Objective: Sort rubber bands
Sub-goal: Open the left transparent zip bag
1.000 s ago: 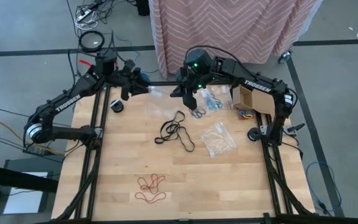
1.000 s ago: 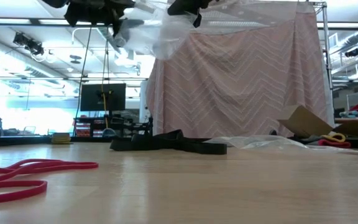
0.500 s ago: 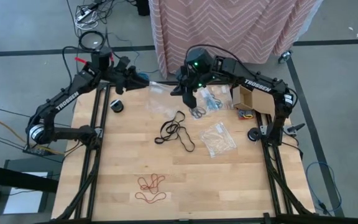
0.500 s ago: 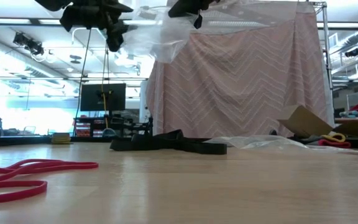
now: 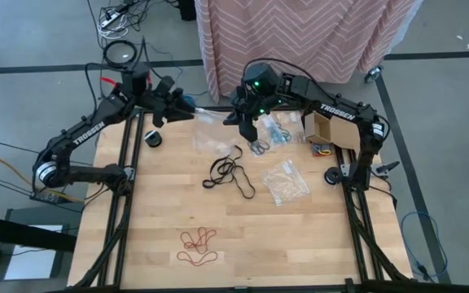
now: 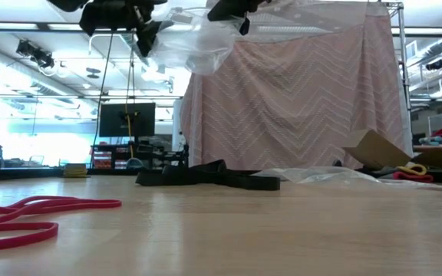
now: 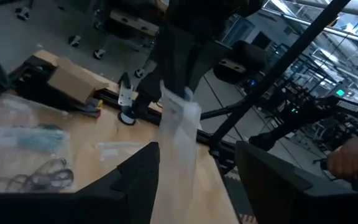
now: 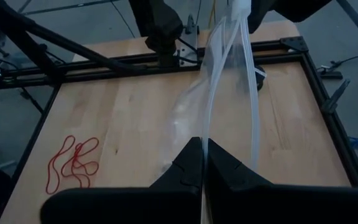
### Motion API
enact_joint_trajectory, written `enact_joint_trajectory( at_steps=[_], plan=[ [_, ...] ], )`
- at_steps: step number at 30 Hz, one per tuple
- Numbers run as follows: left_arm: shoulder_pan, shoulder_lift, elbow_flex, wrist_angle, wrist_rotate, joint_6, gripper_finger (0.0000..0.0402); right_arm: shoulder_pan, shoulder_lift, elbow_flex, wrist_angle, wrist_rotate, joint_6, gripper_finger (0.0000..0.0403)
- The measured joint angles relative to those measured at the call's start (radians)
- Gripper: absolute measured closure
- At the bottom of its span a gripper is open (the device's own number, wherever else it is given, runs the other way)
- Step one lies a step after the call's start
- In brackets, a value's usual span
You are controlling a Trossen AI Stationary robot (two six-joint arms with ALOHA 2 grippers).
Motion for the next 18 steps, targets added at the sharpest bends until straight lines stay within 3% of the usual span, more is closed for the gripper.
enact_joint_trajectory(
  at_steps=[8,18],
  plan=[
    [-0.040,0.000,0.000,0.059,-0.097,0.006,0.0197,-0.003,0.000,0.000,0.006,0.000,0.000,0.0403],
    [-0.040,0.000,0.000,0.046,-0.083,0.053,0.0278,-0.003,0.000,0.000,0.006,0.000,0.000,0.0403]
  ],
)
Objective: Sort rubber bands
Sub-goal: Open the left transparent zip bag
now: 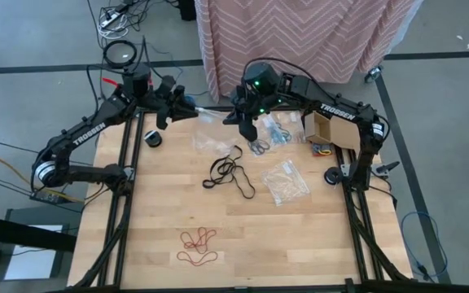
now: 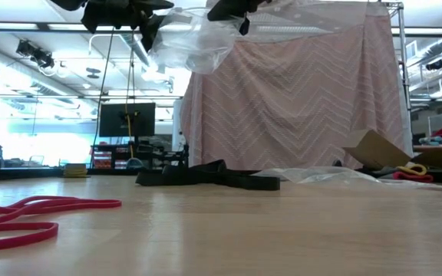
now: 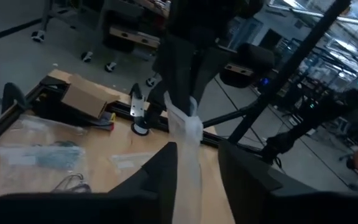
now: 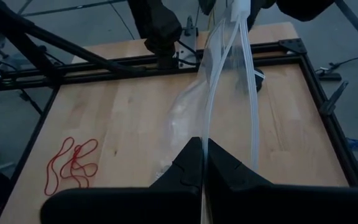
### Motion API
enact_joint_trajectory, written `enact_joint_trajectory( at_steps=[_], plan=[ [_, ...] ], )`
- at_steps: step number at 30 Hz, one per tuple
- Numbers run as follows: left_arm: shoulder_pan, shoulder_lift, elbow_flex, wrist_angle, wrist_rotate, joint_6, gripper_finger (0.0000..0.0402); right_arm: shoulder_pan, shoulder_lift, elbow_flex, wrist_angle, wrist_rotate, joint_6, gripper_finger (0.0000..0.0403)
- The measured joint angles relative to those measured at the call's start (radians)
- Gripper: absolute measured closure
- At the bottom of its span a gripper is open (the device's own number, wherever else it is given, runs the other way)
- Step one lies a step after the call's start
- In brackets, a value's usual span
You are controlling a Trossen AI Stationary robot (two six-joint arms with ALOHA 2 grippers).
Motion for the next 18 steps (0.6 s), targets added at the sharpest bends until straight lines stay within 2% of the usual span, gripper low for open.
enact_joint_trajectory(
  at_steps=[8,18],
  plan=[
    [-0.028,0.007,0.000,-0.002,-0.006,0.026,0.0311,0.000,0.000,0.000,0.001,0.000,0.000,0.0403],
    [-0.038,0.014,0.000,0.000,-0.053,0.034,0.0329,0.000,0.000,0.000,0.008,0.000,0.001,0.0403]
  ],
)
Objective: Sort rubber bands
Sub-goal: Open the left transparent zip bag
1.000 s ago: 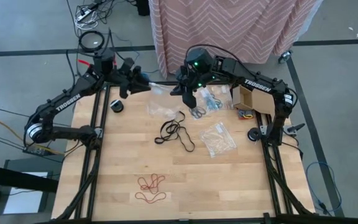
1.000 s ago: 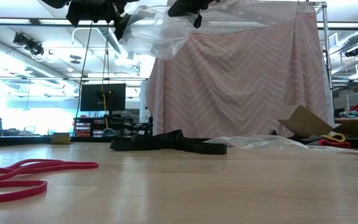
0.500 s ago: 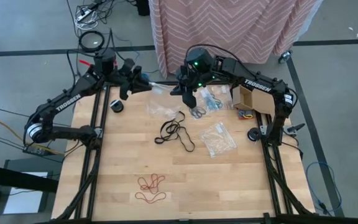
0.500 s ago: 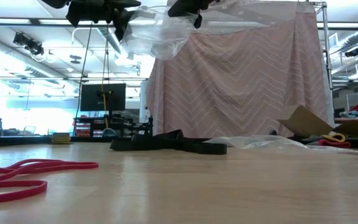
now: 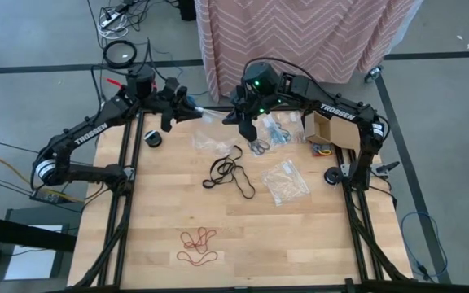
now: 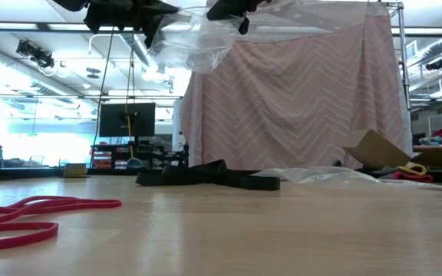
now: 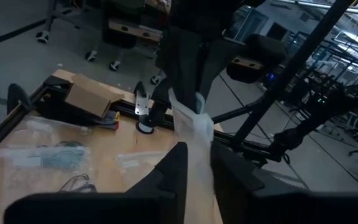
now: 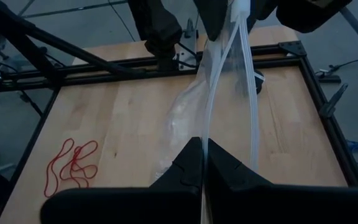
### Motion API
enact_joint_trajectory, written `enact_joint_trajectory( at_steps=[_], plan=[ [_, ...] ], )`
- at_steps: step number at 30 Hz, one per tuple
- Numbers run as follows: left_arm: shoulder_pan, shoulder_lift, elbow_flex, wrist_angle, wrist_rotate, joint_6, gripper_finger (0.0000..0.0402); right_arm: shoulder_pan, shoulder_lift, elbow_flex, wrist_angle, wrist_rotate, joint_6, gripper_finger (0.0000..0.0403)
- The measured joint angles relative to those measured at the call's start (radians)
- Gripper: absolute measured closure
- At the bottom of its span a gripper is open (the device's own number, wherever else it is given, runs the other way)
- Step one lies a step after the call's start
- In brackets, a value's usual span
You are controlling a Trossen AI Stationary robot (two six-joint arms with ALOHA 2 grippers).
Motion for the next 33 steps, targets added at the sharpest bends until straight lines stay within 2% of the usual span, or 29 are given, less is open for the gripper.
enact_joint_trajectory(
  at_steps=[6,10,14,19,25,27,31,33],
  plan=[
    [0.000,0.000,0.000,-0.003,0.012,0.000,0.0394,0.000,0.000,0.000,0.000,-0.006,0.000,0.0403],
    [0.000,0.000,0.000,-0.027,-0.010,0.015,0.0398,0.000,0.000,0.000,0.018,-0.042,-0.037,0.0401],
    [0.001,0.000,0.000,-0.084,-0.036,0.062,0.0399,-0.001,0.000,0.000,0.037,-0.119,-0.041,0.0375],
    [-0.008,0.000,0.000,-0.137,-0.050,0.113,0.0400,-0.006,0.000,-0.004,0.044,-0.111,0.001,0.0349],
    [-0.008,0.000,0.000,-0.140,-0.054,0.130,0.0400,-0.026,-0.001,-0.006,0.050,-0.144,0.060,0.0350],
    [-0.011,0.000,0.000,-0.141,-0.051,0.130,0.0400,-0.032,-0.001,-0.006,0.046,-0.113,0.076,0.0354],
    [-0.020,0.000,0.000,-0.141,-0.048,0.130,0.0401,-0.047,-0.001,-0.006,0.036,-0.066,0.075,0.0391],
    [-0.024,0.000,0.000,-0.140,-0.047,0.130,0.0401,-0.051,-0.001,-0.006,0.019,-0.058,0.070,0.0397]
  ],
)
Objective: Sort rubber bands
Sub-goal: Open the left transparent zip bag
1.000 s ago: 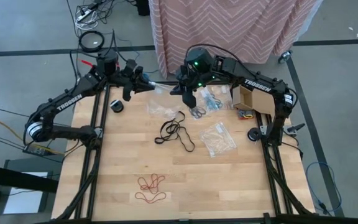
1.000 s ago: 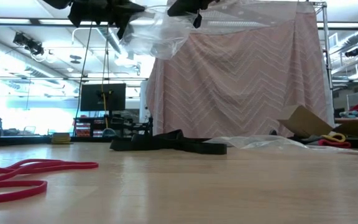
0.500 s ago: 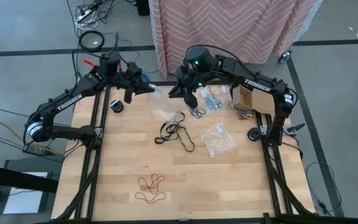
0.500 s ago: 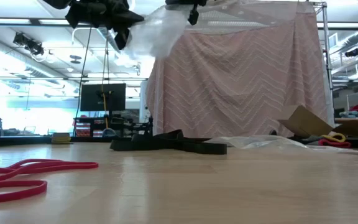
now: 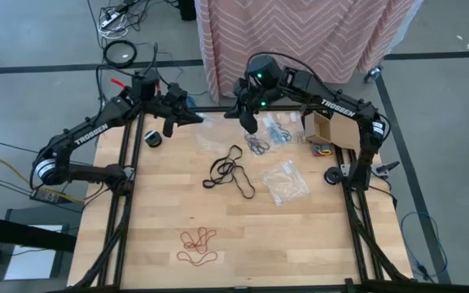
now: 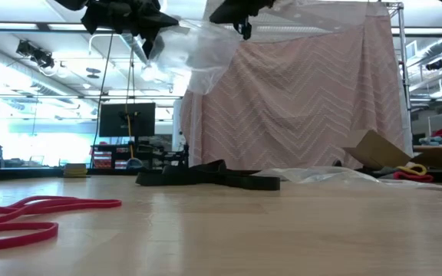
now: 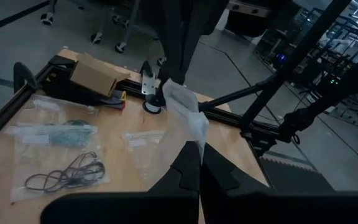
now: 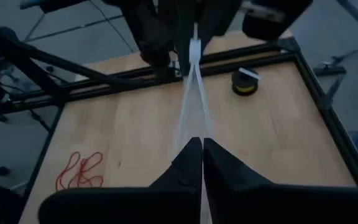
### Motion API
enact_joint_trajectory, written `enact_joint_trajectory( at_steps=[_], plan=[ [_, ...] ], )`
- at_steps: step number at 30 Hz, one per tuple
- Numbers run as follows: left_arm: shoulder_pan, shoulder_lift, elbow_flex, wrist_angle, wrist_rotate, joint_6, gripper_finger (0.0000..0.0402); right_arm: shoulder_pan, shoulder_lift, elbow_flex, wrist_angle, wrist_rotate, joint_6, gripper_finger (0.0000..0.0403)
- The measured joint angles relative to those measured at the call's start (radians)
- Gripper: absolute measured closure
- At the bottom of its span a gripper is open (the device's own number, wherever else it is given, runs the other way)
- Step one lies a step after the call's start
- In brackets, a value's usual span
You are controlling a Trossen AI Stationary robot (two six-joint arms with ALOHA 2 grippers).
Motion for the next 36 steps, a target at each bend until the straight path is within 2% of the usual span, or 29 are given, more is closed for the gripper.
enact_joint_trajectory(
  at_steps=[10,15,18,22,28,32,36],
  plan=[
    [-0.010,0.000,0.000,0.009,-0.014,-0.001,0.0401,0.026,0.078,0.001,-0.032,-0.053,-0.018,0.0402],
    [-0.011,0.000,0.000,0.008,-0.016,-0.003,0.0401,0.049,0.113,0.000,-0.026,-0.091,-0.082,0.0390],
    [-0.011,0.000,0.000,0.008,-0.025,-0.003,0.0401,0.052,0.115,0.000,-0.010,-0.101,-0.096,0.0361],
    [-0.026,0.014,0.000,0.010,-0.028,-0.003,0.0401,0.047,0.115,0.000,0.060,-0.106,-0.033,0.0297],
    [-0.105,0.071,0.000,0.095,-0.029,-0.028,0.0401,0.029,0.133,0.001,0.063,-0.124,0.020,0.0208],
    [-0.137,0.121,0.000,0.161,-0.028,-0.060,0.0401,0.032,0.170,0.001,0.069,-0.162,0.050,0.0180],
    [-0.151,0.160,0.000,0.127,-0.027,-0.056,0.0401,0.037,0.200,0.001,0.087,-0.169,0.092,0.0175]
  ],
)
